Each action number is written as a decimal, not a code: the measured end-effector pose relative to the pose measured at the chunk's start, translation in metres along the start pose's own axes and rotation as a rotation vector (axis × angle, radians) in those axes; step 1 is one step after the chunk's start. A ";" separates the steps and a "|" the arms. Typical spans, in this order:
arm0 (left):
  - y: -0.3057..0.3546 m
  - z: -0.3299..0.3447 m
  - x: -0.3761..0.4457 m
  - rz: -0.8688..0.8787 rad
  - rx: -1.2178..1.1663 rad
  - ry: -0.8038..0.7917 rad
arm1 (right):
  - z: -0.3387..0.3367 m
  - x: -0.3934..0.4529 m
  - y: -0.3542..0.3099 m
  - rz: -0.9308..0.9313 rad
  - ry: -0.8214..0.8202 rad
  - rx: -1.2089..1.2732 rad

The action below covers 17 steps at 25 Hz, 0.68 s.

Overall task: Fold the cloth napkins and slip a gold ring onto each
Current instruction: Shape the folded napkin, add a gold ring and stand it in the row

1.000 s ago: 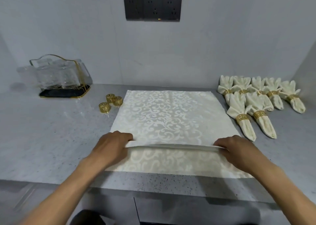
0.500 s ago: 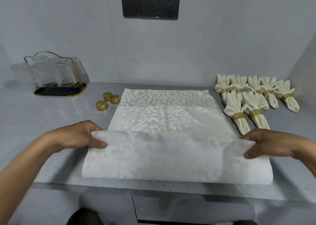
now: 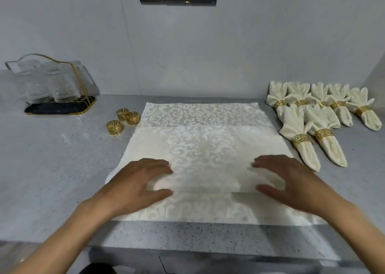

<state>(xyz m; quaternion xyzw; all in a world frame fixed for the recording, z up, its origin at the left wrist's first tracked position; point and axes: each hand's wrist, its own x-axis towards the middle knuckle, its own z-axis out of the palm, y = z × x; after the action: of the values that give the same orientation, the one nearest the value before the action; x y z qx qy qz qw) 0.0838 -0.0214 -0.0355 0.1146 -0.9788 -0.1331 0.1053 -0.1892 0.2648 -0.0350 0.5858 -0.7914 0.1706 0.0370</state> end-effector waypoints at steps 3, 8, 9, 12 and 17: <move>-0.008 0.020 -0.009 0.023 0.029 -0.051 | 0.024 -0.016 -0.002 -0.083 -0.029 -0.082; 0.007 0.004 -0.034 0.009 0.039 -0.154 | 0.004 -0.037 -0.020 -0.052 -0.060 -0.013; 0.011 0.005 -0.043 0.034 0.010 -0.169 | 0.001 -0.045 -0.024 -0.043 -0.098 0.005; 0.010 -0.003 -0.053 -0.075 -0.192 -0.193 | -0.012 -0.041 -0.033 0.045 -0.265 0.057; -0.045 -0.019 0.009 -0.124 0.091 0.025 | -0.011 0.027 0.010 0.146 -0.173 -0.093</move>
<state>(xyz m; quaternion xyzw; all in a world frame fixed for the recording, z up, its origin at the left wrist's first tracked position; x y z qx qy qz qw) 0.0888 -0.0702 -0.0286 0.1813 -0.9734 -0.0935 0.1040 -0.2090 0.2458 -0.0197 0.5369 -0.8392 0.0848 -0.0168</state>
